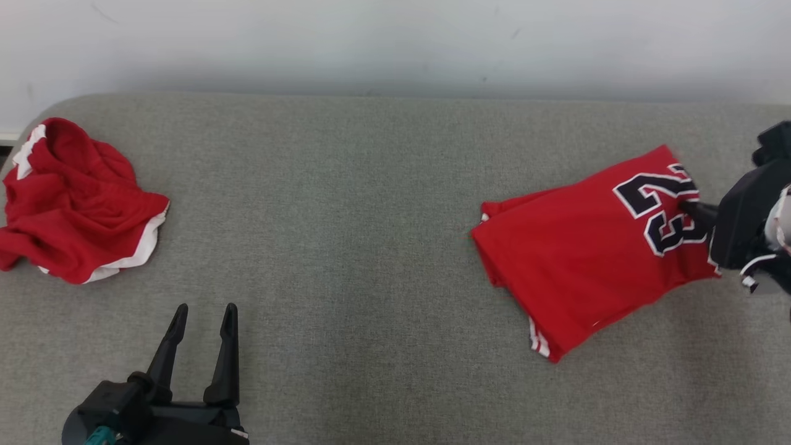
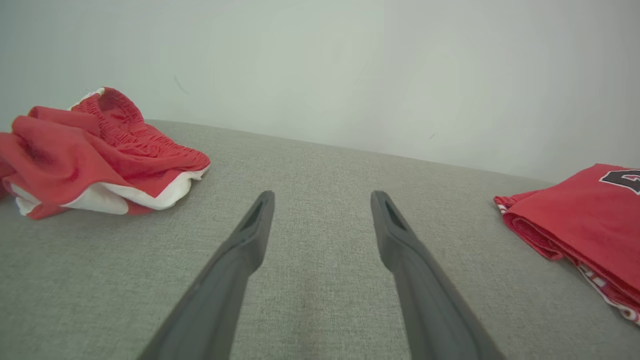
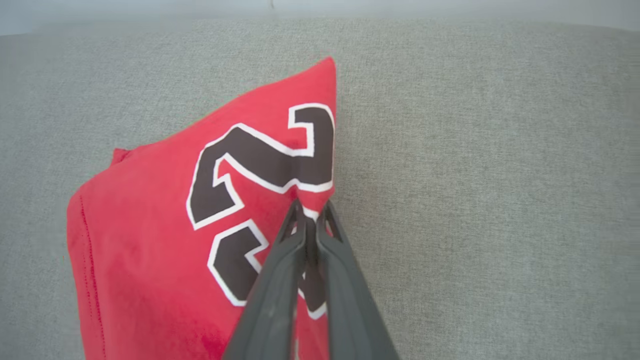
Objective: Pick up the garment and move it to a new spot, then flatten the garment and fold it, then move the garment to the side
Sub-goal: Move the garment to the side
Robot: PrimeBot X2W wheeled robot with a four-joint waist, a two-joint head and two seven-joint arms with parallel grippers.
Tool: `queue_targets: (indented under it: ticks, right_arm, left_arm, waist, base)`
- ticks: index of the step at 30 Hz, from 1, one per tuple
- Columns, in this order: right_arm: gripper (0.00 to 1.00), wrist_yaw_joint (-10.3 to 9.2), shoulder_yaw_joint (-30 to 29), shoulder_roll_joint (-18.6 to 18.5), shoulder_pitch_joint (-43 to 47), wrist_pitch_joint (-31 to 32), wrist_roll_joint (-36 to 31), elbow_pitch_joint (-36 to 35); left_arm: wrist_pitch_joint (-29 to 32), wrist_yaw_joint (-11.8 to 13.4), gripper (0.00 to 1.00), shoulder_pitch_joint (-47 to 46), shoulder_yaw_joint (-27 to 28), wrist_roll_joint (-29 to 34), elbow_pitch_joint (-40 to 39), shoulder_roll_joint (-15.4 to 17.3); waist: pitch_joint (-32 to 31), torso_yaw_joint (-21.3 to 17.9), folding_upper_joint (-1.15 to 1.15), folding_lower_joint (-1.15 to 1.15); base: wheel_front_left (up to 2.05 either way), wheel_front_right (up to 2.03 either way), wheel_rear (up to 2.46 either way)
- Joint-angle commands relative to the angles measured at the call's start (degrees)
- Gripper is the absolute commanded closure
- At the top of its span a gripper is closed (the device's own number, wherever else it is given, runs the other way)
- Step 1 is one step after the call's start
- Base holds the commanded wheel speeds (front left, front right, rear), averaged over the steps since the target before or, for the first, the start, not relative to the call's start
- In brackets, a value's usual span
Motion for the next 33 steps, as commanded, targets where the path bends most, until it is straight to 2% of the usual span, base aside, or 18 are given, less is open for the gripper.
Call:
queue_targets:
  ticks: [1,18,33]
  right_arm:
    - [1.0,-0.04,-0.4,-0.4,-1.3,-0.3,-0.1,0.7]
    - [1.0,-0.04,-3.1,-6.4,-11.7,-2.0,-4.4,11.5]
    - [1.0,-0.04,-4.3,-9.9,-17.1,-2.7,-11.1,19.1]
  left_arm:
    - [-0.3,-0.3,0.0,-0.3,0.2,0.6,-0.3,0.5]
    - [-0.3,-0.5,0.0,-1.6,0.0,1.6,-2.0,2.2]
    - [-0.3,-0.6,0.0,-2.7,-0.3,1.1,-2.1,3.2]
  waist:
    - [1.1,-0.8,0.0,-0.01]
    - [4.4,-3.1,0.0,-0.01]
    - [6.9,-1.9,0.0,-0.01]
  base:
    - [0.0,0.0,0.0]
    - [0.0,0.0,0.0]
    - [0.0,0.0,0.0]
